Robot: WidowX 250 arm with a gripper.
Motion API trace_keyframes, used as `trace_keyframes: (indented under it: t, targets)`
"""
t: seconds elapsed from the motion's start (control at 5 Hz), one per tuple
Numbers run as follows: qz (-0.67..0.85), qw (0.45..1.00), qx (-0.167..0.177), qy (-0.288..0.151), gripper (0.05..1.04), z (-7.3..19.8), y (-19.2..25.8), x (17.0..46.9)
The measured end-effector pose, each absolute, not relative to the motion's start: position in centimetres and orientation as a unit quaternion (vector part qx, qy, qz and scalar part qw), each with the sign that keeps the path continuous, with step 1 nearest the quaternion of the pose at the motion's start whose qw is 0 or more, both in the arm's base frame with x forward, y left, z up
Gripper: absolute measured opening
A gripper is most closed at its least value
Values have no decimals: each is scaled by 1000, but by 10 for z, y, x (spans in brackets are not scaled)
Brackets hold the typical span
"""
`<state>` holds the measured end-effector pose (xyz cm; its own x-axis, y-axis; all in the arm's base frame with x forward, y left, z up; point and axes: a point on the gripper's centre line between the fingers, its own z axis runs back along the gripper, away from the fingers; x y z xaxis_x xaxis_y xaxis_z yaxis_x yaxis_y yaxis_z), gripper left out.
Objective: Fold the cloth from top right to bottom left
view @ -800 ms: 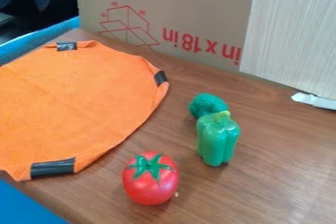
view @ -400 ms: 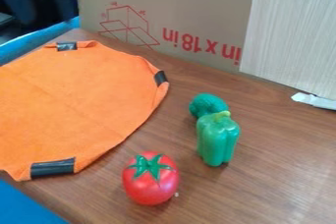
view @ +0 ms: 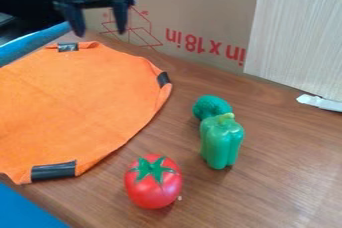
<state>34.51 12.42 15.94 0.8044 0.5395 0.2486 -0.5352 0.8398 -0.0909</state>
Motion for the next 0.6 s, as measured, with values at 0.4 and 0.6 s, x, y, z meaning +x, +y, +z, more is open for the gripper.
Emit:
trace_keyframes:
  t: [0.4, 0.6]
  targets:
    - [328, 926, 53, -179, 1000, 132, 123, 395]
    - [323, 923, 69, -199, 1000, 128, 110, 405]
